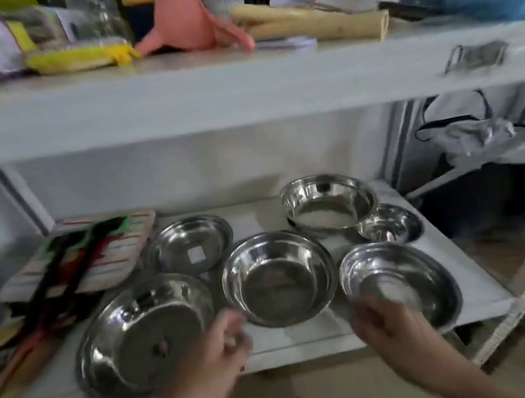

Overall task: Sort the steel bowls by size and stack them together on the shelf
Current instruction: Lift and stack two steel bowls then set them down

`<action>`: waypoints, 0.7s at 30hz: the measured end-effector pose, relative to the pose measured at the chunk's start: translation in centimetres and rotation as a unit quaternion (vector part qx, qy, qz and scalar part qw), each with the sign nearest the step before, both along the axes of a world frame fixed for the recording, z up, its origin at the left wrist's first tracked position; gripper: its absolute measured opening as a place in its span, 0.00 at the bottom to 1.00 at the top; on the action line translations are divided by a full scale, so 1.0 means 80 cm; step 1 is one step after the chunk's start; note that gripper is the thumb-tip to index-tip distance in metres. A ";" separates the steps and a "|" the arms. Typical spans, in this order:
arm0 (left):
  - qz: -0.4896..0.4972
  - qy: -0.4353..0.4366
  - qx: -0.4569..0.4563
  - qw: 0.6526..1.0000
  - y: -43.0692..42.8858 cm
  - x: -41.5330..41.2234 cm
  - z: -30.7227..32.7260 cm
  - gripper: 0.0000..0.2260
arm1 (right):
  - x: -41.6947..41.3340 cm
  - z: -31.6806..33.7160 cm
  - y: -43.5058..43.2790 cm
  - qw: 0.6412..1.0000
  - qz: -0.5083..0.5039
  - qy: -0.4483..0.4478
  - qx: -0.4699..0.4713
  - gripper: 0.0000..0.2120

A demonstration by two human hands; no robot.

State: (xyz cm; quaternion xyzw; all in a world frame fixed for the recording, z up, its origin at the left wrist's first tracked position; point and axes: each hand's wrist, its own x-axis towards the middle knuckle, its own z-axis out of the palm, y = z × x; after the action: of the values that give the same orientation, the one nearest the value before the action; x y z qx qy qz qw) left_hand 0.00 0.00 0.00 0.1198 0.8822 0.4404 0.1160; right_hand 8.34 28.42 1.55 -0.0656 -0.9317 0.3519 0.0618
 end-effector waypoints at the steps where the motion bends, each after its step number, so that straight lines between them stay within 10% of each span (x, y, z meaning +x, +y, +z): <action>1: -0.003 0.002 0.021 1.000 0.011 -0.011 0.010 0.09 | -0.011 -0.001 -0.002 0.999 -0.012 0.031 -0.020 0.08; 13: 0.108 -0.028 0.039 0.993 0.065 0.041 0.041 0.04 | 0.000 0.031 -0.017 0.953 -0.103 -0.005 -0.284 0.09; 21: 0.224 -0.287 0.194 0.911 0.092 -0.002 -0.012 0.24 | -0.113 0.024 0.014 0.868 -0.196 0.002 -0.456 0.04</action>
State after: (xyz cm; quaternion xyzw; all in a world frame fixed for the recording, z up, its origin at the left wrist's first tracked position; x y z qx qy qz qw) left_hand -0.16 7.35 -0.92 -0.1921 0.7117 0.6328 0.2369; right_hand -0.73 29.56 3.44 -0.2670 -0.6354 0.7183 0.0949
